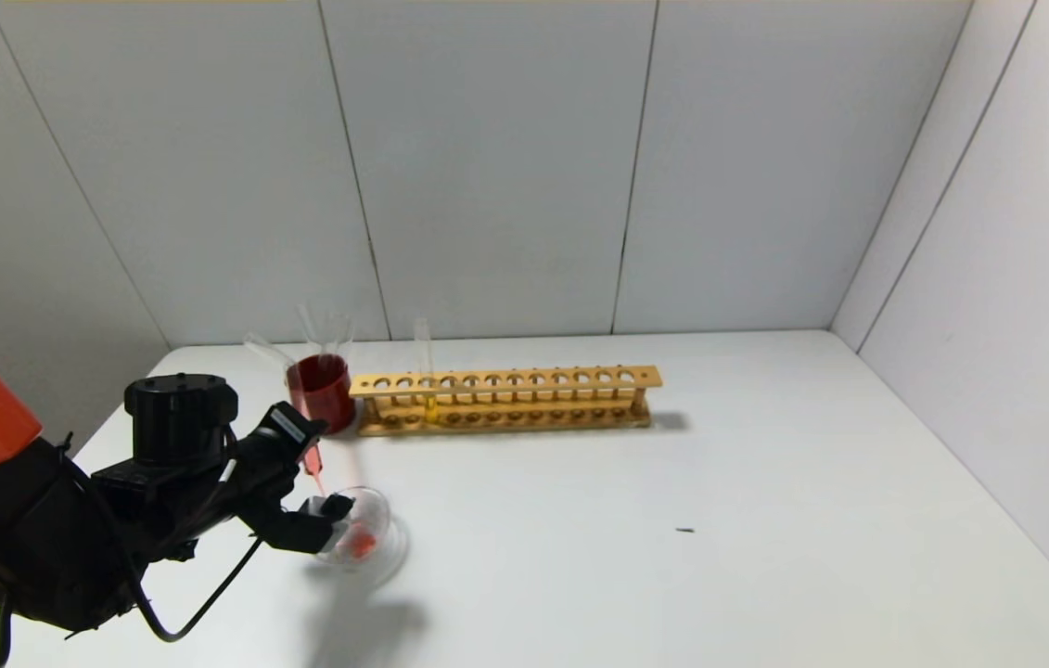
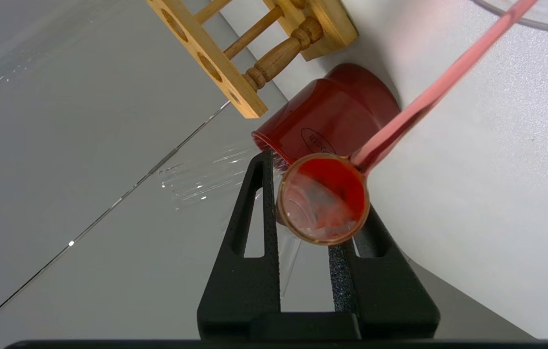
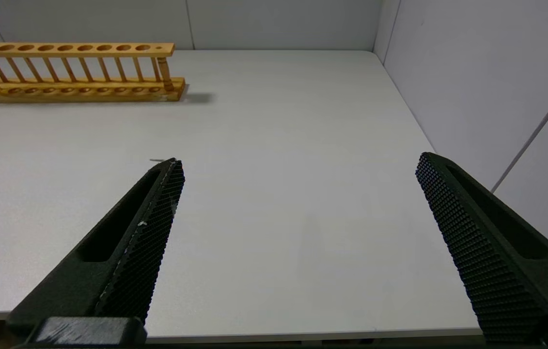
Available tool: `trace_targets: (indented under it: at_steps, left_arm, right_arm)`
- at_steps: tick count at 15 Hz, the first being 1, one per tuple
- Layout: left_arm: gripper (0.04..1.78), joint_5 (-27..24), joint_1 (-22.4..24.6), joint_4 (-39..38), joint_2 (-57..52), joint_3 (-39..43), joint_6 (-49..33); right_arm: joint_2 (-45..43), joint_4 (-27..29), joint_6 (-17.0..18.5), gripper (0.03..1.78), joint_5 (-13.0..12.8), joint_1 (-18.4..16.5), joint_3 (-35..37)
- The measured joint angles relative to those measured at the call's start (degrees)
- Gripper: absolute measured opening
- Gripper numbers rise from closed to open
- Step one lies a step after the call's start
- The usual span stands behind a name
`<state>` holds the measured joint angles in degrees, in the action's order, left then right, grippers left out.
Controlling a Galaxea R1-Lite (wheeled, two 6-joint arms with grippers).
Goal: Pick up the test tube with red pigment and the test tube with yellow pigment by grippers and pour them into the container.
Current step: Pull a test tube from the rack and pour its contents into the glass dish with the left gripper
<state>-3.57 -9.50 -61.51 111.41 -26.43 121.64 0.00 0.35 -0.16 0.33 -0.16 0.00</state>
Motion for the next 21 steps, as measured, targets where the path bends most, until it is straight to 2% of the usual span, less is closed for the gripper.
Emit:
trace_targets:
  at_steps: [7,11,14,21]
  left_arm:
    - [0.33,0.0,-0.5,-0.02,-0.22,0.17,0.24]
    - [0.33,0.16,-0.67,-2.51,-0.35,0.39,3.04]
    - [0.33,2.0,-0.89,-2.68,-0.77,0.77,3.47]
    - [0.33,2.34,-1.91,-2.71,-1.82,1.96,4.05]
  right_arm:
    - [0.0,-0.02,0.0,1.75,-0.02,0.0,0.0]
    - [0.0,0.0,0.0,1.75,-0.02,-0.02,0.0]
    - [0.0,0.0,0.0,1.75,-0.02,0.0,0.0]
    - [0.0,-0.02,0.0,1.75,-0.02,-0.05,0.0]
